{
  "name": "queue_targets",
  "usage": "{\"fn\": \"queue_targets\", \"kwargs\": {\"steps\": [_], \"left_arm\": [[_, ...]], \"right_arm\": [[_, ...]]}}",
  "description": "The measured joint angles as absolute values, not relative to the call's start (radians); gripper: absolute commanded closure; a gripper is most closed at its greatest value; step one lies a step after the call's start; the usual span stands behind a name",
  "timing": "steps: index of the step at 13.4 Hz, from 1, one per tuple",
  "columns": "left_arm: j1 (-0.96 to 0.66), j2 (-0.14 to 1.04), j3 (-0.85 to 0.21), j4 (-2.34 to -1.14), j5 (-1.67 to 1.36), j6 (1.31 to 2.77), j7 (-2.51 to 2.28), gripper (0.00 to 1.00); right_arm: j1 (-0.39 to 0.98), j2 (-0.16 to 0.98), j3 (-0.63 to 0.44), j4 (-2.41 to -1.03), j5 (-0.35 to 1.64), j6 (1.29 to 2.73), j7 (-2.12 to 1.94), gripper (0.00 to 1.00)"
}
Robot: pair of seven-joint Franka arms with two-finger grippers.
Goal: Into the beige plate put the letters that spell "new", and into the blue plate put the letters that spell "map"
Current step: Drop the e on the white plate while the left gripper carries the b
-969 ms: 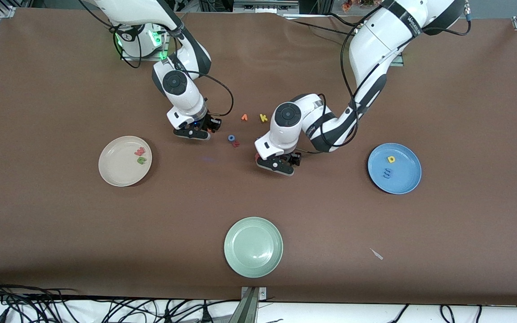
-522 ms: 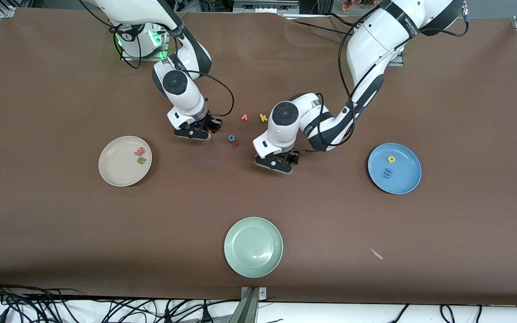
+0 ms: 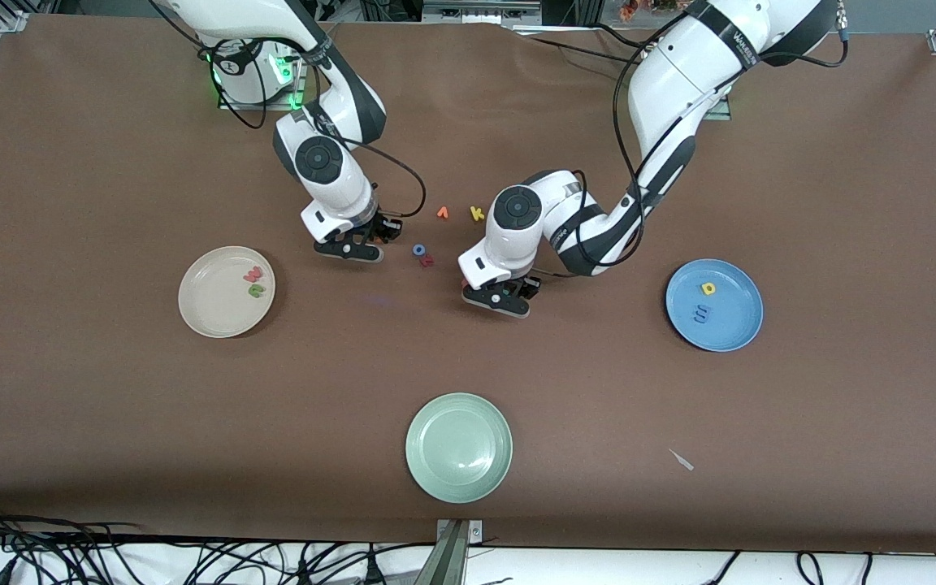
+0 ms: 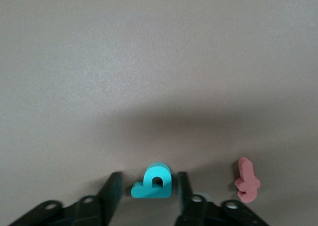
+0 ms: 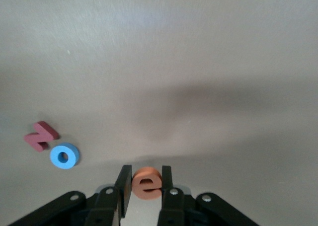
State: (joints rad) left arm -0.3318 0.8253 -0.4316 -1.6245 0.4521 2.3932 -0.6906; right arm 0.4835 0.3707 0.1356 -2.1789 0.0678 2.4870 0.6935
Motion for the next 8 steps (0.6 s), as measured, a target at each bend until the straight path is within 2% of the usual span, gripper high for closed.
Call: {"fn": "queue_targets", "kwargs": {"steps": [2,8], "left_arm": [[-0.332,0.825,-0.432,-1.621,0.452,2.392,-0.692,0.90],[-0.329,0.824,-0.431,-1.613,0.452,2.393,-0.694,0.94]], "right_arm": [[0.483,0.346,0.099,-2.140,0.067,2.381,0.626,0.83],[0.478,0.312,-0.063,-2.130,0.066,2.273,0.273,0.83]]}}
